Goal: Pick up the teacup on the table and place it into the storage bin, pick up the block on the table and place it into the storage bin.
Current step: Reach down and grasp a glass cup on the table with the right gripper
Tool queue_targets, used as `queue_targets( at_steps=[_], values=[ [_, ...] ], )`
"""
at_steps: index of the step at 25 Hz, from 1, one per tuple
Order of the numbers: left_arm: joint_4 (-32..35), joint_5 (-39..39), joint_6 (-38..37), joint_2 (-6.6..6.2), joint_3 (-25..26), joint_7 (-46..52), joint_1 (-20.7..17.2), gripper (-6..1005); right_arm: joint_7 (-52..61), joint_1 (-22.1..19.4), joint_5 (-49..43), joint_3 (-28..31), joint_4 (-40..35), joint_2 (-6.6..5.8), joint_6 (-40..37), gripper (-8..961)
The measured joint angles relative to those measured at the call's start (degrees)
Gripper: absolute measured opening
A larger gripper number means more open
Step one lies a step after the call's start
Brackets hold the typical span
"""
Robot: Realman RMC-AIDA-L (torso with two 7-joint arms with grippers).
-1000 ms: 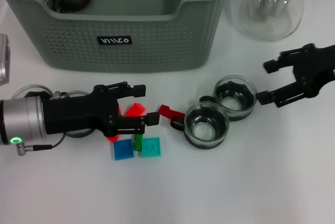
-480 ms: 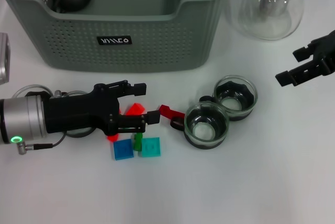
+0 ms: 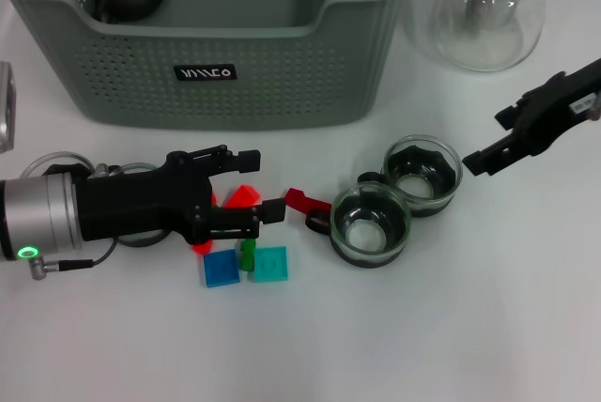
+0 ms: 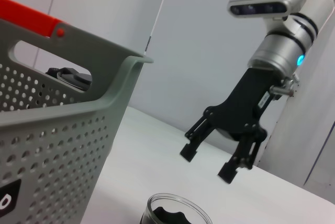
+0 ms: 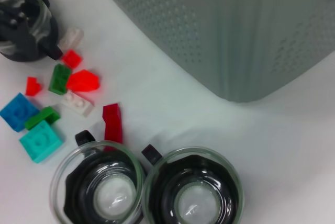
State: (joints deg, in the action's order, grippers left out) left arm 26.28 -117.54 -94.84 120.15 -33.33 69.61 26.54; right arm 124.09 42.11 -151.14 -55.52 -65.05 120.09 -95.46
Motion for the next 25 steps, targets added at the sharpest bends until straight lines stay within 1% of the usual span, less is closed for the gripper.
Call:
queue_targets(
  at_steps=[5, 14, 25],
  values=[
    [0.00, 0.18, 0.00, 0.02, 0.09, 0.00, -0.09, 860, -0.21, 0.28, 0.29, -3.22, 3.44, 0.05, 4.67, 941],
    [0.00, 0.21, -0.06, 0.00, 0.11, -0.06, -0.09, 860, -0.73, 0.89, 0.78, -5.27, 7.33, 0.21, 10.36, 940],
    [-0.32, 0.21, -0.11, -0.01, 0.11, -1.32, -0.15, 860, -0.64, 2.88, 2.54, -10.49, 13.32, 0.23, 18.04, 897]
  ],
)
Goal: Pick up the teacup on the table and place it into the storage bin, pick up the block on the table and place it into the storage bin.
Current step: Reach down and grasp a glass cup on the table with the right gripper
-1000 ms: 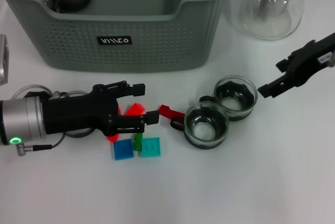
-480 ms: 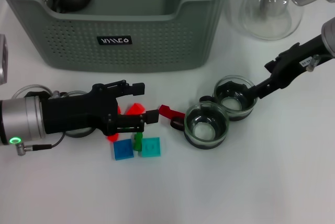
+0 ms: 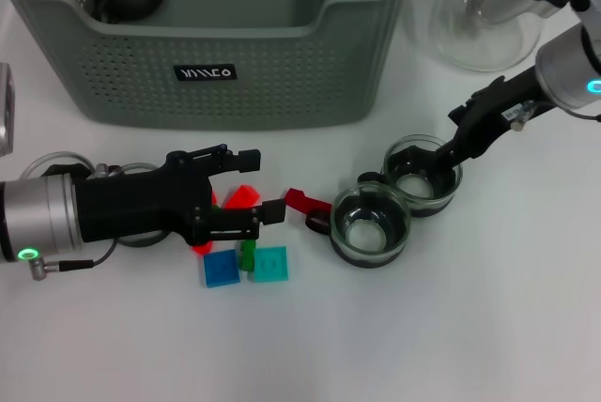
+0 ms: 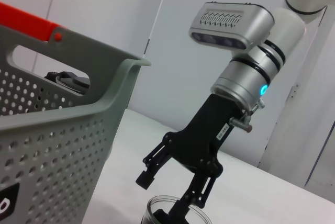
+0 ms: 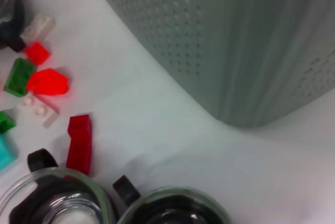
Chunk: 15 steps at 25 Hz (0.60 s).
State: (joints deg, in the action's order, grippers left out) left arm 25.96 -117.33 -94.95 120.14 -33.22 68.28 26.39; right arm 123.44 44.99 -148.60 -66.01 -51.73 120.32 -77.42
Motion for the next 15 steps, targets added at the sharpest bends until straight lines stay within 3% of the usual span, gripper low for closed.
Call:
queue_targets(
  at_steps=[15],
  values=[
    [-0.13, 0.00, 0.03, 0.00, 0.00, -0.08, -0.11, 860, 0.42, 1.64, 0.07, -2.10, 4.85, 0.01, 4.57, 838]
  ],
)
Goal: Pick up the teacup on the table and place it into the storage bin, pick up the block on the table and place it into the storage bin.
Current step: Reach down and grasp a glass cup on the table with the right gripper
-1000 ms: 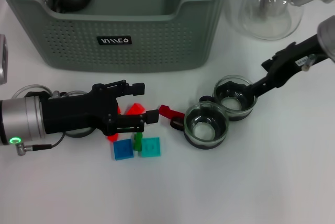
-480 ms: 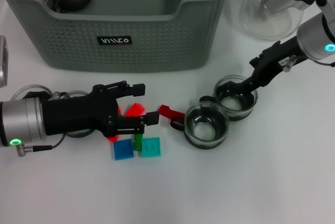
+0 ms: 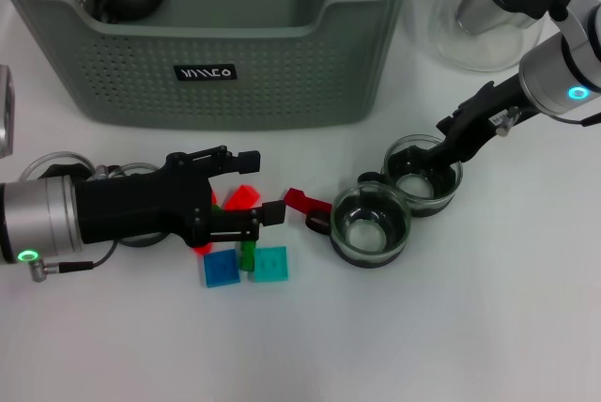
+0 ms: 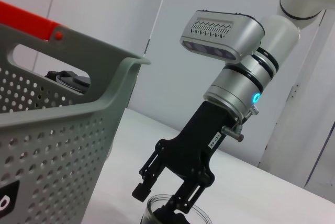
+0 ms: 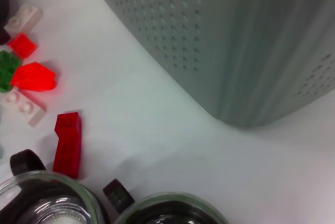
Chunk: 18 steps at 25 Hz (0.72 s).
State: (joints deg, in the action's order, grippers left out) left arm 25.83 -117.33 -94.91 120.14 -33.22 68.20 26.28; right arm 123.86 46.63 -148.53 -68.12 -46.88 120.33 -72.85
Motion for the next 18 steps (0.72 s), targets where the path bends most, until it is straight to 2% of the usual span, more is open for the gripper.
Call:
queue_targets(
  at_steps=[1, 4, 9, 18],
  values=[
    [0.00, 0.00, 0.00, 0.00, 0.00, 0.00, 0.00, 860, 0.18, 0.00, -0.01, 0.00, 0.09, 0.00, 0.20, 834],
    [0.04, 0.00, 0.00, 0.00, 0.00, 0.00, 0.00, 860, 0.87, 0.04, -0.01, -0.05, 0.52, 0.06, 0.55, 617],
    [0.01, 0.01, 0.00, 0.00, 0.00, -0.01, 0.00, 860, 1.15, 0.16, -0.01, -0.64, 1.34, 0.09, 0.58, 393],
    [0.00, 0.08, -0.07, 0.00, 0.00, 0.00, 0.00, 860, 1.55, -0.24, 0.11, -1.31, 0.96, 0.17, 0.15, 175]
  ],
)
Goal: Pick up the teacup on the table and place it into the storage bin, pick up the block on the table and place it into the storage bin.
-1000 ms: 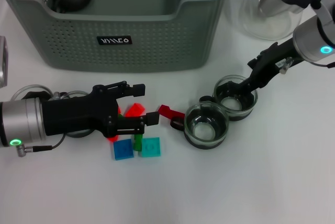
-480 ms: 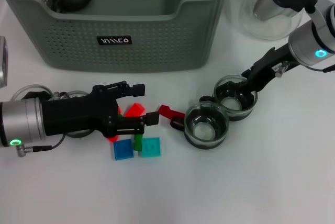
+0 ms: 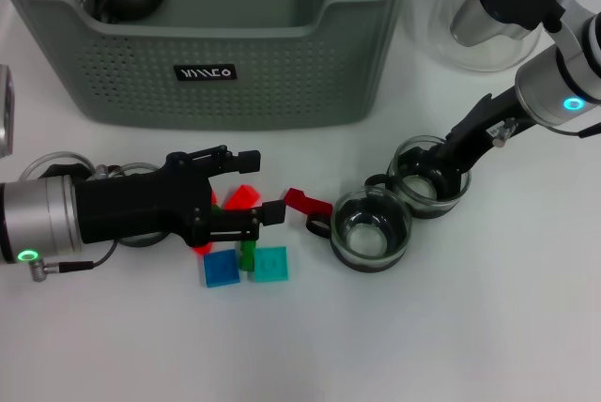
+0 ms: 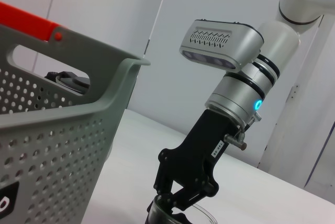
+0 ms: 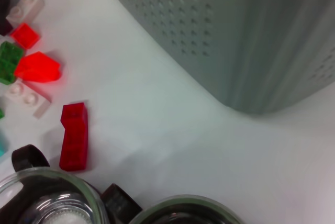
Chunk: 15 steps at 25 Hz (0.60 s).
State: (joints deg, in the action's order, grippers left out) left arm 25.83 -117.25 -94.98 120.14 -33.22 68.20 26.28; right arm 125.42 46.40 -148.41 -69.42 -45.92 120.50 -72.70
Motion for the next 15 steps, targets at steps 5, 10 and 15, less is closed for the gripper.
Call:
queue_targets(
  at_steps=[5, 10, 15],
  values=[
    [0.00, 0.01, -0.04, 0.00, 0.00, 0.00, -0.07, 860, 0.00, -0.47, 0.70, 0.66, -0.99, -0.16, -1.01, 85],
    [0.00, 0.01, -0.16, 0.00, 0.00, 0.00, -0.10, 860, 0.66, -2.21, 0.89, 2.84, -6.65, -0.64, -5.95, 57],
    [0.06, 0.01, -0.22, 0.00, -0.01, 0.00, -0.26, 860, 4.02, -6.03, -0.38, 5.48, -19.30, -1.57, -15.01, 58]
  ],
)
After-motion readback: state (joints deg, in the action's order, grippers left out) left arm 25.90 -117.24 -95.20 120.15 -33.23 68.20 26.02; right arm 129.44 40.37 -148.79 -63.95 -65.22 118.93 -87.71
